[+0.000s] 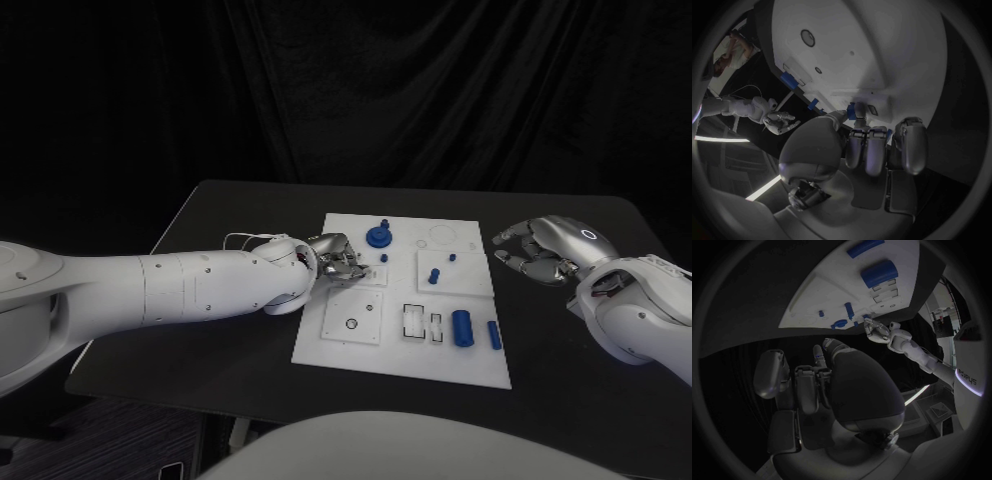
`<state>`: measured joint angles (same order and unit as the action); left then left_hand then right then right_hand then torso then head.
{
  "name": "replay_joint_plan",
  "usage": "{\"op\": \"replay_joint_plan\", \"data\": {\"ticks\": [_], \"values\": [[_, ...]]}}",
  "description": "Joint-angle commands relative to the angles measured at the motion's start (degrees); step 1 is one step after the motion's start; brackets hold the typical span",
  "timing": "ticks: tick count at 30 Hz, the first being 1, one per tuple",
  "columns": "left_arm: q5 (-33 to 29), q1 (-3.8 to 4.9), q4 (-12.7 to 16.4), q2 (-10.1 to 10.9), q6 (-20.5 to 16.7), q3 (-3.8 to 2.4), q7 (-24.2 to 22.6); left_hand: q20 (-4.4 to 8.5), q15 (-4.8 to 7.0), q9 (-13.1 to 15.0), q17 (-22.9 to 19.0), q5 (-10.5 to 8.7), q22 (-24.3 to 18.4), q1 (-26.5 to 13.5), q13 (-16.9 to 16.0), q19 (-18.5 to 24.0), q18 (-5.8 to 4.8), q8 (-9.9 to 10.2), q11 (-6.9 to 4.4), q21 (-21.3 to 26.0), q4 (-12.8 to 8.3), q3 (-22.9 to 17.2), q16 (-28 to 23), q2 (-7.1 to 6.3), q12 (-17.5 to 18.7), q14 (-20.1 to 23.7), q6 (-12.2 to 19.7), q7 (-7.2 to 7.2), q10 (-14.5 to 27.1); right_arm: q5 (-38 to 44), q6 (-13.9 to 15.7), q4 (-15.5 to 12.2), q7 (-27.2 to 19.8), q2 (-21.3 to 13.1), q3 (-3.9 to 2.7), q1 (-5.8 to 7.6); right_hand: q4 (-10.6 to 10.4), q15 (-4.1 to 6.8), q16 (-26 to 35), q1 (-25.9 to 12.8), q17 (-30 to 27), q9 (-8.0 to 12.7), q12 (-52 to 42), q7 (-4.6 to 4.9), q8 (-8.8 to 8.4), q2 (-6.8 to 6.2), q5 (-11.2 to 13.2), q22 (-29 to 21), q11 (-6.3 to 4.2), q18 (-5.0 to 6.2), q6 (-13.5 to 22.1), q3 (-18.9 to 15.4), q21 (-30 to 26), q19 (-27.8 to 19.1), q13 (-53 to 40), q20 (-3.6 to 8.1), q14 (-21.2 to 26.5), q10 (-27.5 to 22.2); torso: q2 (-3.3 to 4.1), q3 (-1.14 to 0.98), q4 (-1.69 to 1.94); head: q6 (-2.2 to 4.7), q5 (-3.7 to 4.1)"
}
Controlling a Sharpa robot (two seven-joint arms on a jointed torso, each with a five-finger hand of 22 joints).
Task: Assemble the parts on the task board
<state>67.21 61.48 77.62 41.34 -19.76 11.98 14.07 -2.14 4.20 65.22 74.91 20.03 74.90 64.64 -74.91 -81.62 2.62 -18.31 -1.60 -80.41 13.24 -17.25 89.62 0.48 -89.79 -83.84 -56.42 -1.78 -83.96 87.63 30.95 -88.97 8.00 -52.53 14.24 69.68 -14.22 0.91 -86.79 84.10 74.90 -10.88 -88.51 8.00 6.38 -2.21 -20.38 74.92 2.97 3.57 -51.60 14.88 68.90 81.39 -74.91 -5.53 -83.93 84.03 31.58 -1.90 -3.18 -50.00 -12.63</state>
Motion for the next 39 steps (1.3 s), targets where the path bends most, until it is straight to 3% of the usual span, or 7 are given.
{"op": "replay_joint_plan", "data": {"ticks": [1, 4, 6, 9, 10, 13, 39], "values": [[0.0, -0.27, 0.3, -0.1, 1.7, 0.09, -0.7, 0.09, 0.26, -0.3, 15.1, -1.64, 7.4, -1.0, -15.1, 0.1, 0.58, 0.3, -0.2, 0.4, 0.7, 0.4, 0.4, 0.05, -0.2, -6.2, -0.5, -0.13, -6.0, 0.2, 0.5, -0.1, 0.5, -0.1, -0.04, -0.15, 0.1, -0.28, 0.2, 0.2, 10.8, 0.1, 0.3, 0.2, -0.37, -0.21, -0.3, 8.8, 0.47, 1.07, -0.4, 0.3, -0.3, -0.2, -10.7, 0.07, -4.4, 2.5, 0.01, 0.01, -0.04, 0.0, -0.06], [0.0, -0.28, 0.4, 0.0, 1.4, 0.09, -1.1, 0.09, 0.24, -0.3, 15.1, -1.86, 7.5, -1.1, -15.1, 0.1, 0.57, 0.4, -0.18, 0.4, 0.9, 0.6, 0.4, 0.03, -0.2, -6.2, -0.6, -0.14, -6.0, 0.2, 0.5, -0.1, 0.5, -0.1, -0.04, -0.15, 0.1, -0.28, 0.2, 0.2, 10.8, 0.1, 0.3, 0.2, -0.37, -0.21, -0.3, 8.8, 0.47, 1.07, -0.4, 0.3, -0.3, -0.2, -10.7, 0.07, -4.4, 2.5, 0.02, 0.02, 0.0, 0.0, -0.02], [0.0, -0.29, 0.4, 0.1, 1.1, 0.09, -1.6, 0.09, 0.27, -0.4, 15.1, -0.76, 7.5, -0.8, -15.1, 0.0, 0.57, 0.5, -0.25, 0.4, 0.6, 0.4, 0.4, 0.03, -0.2, -6.2, -0.6, -0.03, -6.0, 0.2, 0.5, -0.1, 0.5, -0.1, -0.04, -0.16, 0.1, -0.28, 0.2, 0.2, 10.8, 0.1, 0.3, 0.2, -0.37, -0.21, -0.3, 8.8, 0.47, 1.07, -0.4, 0.3, -0.3, -0.2, -10.7, 0.07, -4.4, 2.5, 0.03, 0.01, -0.01, 0.0, -0.02], [0.0, -0.3, 0.5, 0.2, 0.5, 0.09, -2.4, 0.17, 0.34, -0.5, 15.1, 4.49, 7.6, 0.0, -15.1, 0.0, 0.59, 0.8, -0.31, 0.5, -0.1, -0.5, 0.4, -0.11, -0.2, -6.2, -0.7, 0.01, -6.0, 0.2, 0.5, -0.1, 0.5, -0.2, -0.04, -0.16, 0.1, -0.28, 0.2, 0.2, 10.8, 0.1, 0.3, 0.2, -0.37, -0.21, -0.3, 8.8, 0.47, 1.07, -0.4, 0.3, -0.3, -0.2, -10.7, 0.07, -4.4, 2.5, 0.02, 0.0, -0.01, 0.0, 0.01], [0.0, -0.3, 0.5, 0.3, 0.2, 0.09, -2.7, 0.2, 0.35, -0.5, 15.1, 7.7, 7.6, 0.4, -15.1, 0.1, 0.6, 0.9, -0.35, 0.6, -0.5, -1.3, 0.4, -0.21, -0.2, -6.2, -0.6, -0.02, -6.0, 0.2, 0.5, -0.1, 0.5, -0.2, -0.04, -0.16, 0.1, -0.28, 0.2, 0.2, 10.8, 0.1, 0.3, 0.2, -0.37, -0.21, -0.3, 8.8, 0.47, 1.07, -0.4, 0.3, -0.3, -0.2, -10.7, 0.07, -4.4, 2.5, 0.02, 0.0, 0.01, 0.0, 0.05], [0.0, -0.3, 0.6, 0.3, -0.1, 0.09, -3.1, 0.19, 0.35, -0.5, 15.1, 8.8, 7.7, 0.6, -15.1, 0.0, 0.56, 0.9, -0.35, 0.6, -0.6, -2.1, 0.4, 0.05, -0.2, -6.2, -0.6, 0.0, -6.0, 0.2, 0.4, -0.1, 0.5, -0.2, -0.04, -0.16, 0.1, -0.28, 0.2, 0.2, 10.8, 0.1, 0.3, 0.2, -0.37, -0.21, -0.3, 8.8, 0.47, 1.07, -0.4, 0.3, -0.3, -0.2, -10.7, 0.07, -4.4, 2.5, 0.03, -0.01, 0.03, 0.0, 0.08], [0.0, -0.38, 1.0, 0.8, 1.7, 0.09, -3.2, 0.18, 0.34, -0.4, 15.1, 8.77, 7.7, 0.4, -15.1, 0.1, 0.6, 0.8, -0.31, 0.7, -0.5, -2.6, 0.4, 0.07, -0.2, -6.2, -0.9, -0.03, -6.0, 0.2, 0.2, -0.1, 0.8, -0.2, -0.04, -0.18, 0.1, -0.28, 0.2, 0.2, 10.8, 0.1, 0.3, 0.22, -0.38, -0.24, -0.3, 8.8, 0.49, 1.06, -0.4, 0.4, -0.2, -0.2, -10.6, 0.07, -4.4, 2.5, -0.01, -0.01, 0.01, 0.0, 0.03]]}}
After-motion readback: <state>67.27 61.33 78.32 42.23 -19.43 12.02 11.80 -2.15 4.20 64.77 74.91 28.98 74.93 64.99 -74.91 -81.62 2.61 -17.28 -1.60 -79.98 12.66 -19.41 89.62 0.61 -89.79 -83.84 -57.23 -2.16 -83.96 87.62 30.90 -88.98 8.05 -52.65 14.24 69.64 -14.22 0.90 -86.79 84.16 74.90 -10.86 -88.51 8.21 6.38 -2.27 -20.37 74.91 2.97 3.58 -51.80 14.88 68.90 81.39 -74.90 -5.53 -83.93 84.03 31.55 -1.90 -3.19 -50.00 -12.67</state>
